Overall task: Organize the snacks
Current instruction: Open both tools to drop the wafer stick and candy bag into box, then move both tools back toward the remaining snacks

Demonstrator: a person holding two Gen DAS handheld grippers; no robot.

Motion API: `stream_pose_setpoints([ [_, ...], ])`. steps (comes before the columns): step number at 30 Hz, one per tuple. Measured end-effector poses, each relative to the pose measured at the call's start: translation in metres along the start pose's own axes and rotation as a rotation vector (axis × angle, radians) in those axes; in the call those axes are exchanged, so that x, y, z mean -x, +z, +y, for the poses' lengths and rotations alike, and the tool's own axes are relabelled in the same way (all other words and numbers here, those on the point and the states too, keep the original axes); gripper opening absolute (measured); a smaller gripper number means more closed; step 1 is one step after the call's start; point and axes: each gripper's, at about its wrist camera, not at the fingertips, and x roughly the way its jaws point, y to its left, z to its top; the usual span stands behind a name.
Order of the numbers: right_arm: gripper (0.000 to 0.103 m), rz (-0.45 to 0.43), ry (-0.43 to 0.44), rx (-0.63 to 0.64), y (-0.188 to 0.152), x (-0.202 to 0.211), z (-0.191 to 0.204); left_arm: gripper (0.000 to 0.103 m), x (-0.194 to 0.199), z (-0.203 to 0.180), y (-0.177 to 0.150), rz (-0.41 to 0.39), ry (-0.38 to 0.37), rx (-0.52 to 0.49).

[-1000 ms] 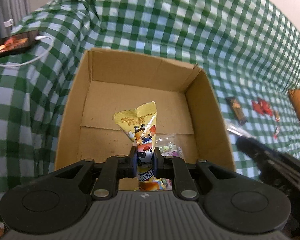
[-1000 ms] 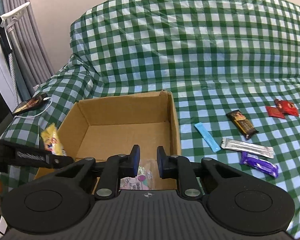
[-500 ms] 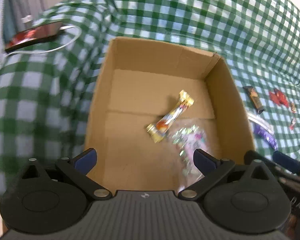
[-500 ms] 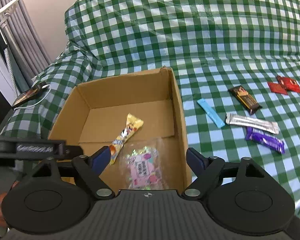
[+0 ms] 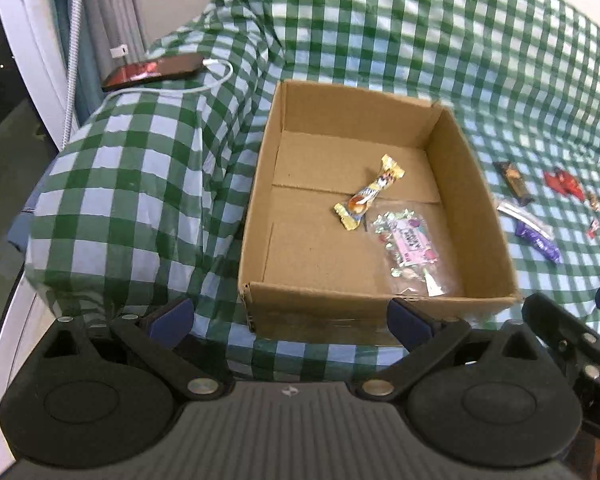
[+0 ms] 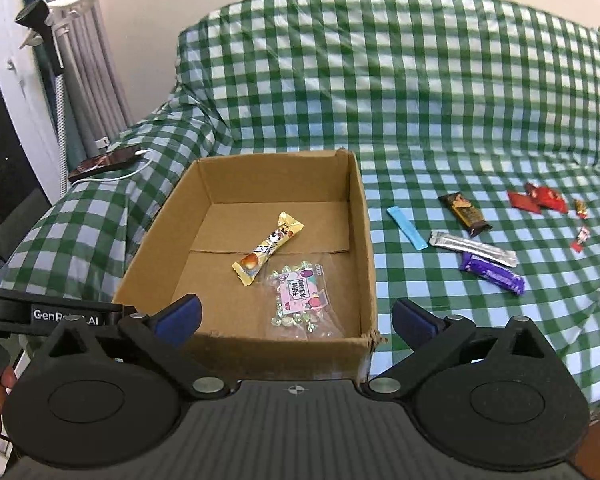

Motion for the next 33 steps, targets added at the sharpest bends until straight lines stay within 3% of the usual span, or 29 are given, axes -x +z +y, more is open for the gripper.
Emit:
stream_pose_setpoints([
  [15,0.103,-0.091,-0.024,-0.017,-0.015,0.059,0.002,0.103,0.053,-0.011,-0.033,-0.089,0.018,-0.04],
  [33,0.103,-0.101,-0.018,0.015,-0.023,0.071,0.017,0.103,0.057,-0.008,-0.04,-0.078,0.024,-0.054],
])
